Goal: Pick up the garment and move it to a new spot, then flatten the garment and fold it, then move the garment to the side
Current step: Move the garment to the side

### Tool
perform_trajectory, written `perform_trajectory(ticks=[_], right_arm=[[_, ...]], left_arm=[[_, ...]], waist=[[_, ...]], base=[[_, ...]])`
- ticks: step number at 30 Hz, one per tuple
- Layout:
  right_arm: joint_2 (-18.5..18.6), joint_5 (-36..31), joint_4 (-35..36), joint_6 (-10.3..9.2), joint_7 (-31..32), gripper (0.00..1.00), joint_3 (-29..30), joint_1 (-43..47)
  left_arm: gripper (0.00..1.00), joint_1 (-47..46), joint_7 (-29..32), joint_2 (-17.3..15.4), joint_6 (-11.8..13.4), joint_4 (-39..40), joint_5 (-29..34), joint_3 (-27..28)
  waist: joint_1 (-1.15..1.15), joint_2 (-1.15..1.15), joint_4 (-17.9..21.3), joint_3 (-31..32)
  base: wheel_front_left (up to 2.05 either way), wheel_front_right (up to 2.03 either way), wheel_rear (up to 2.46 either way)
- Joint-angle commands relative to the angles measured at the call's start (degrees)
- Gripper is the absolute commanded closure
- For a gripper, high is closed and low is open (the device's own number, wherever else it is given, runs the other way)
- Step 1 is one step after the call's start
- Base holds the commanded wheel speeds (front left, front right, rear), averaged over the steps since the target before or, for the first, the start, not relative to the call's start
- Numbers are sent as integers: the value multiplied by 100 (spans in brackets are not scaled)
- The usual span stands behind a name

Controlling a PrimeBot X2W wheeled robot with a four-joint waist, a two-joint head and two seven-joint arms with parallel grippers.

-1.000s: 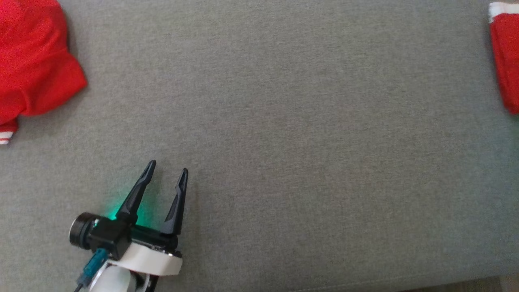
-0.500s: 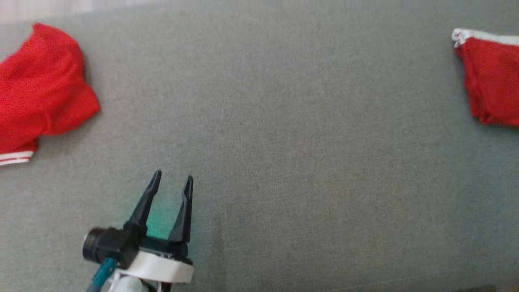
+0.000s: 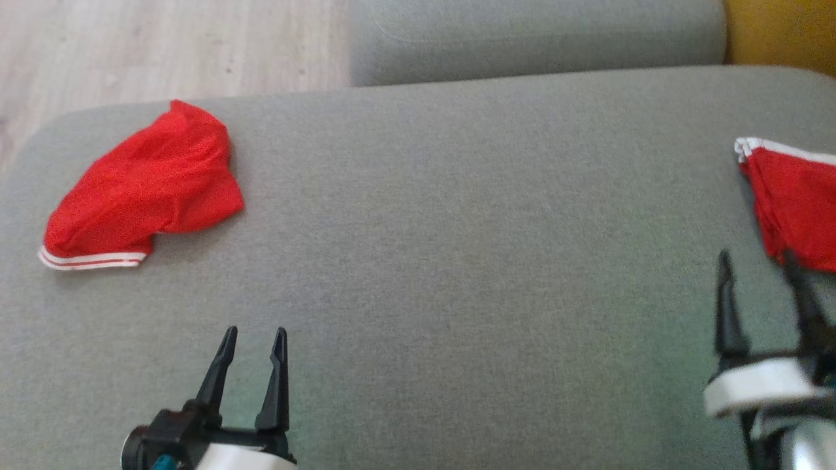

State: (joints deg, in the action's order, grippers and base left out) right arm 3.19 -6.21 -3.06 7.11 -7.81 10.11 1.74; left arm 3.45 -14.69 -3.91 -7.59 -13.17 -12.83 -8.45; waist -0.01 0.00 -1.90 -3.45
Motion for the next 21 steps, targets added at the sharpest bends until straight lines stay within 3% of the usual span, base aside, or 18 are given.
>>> perform_trajectory(ticks=[1, 6, 13, 21], right_arm=[[22, 21, 57, 37, -201, 0, -201, -60], [-27, 276, -654, 37, -607, 0, -412, 290], [-30, 441, -1229, 37, -711, 0, -647, 381], [-31, 495, -1130, 37, -718, 0, -664, 389]], left_arm=[[0, -115, -30, 36, 12, 134, 79, 231], [0, -59, -30, 67, 11, 75, 152, 300], [0, 3, -30, 87, 11, 67, 204, 347], [0, -20, -30, 95, 10, 85, 212, 241]], waist=[[1, 0, -120, 120], [1, 0, -140, 261], [1, 0, -106, 355], [1, 0, -303, 398]], base=[[0, 0, 0], [0, 0, 0], [0, 0, 0], [0, 0, 0]])
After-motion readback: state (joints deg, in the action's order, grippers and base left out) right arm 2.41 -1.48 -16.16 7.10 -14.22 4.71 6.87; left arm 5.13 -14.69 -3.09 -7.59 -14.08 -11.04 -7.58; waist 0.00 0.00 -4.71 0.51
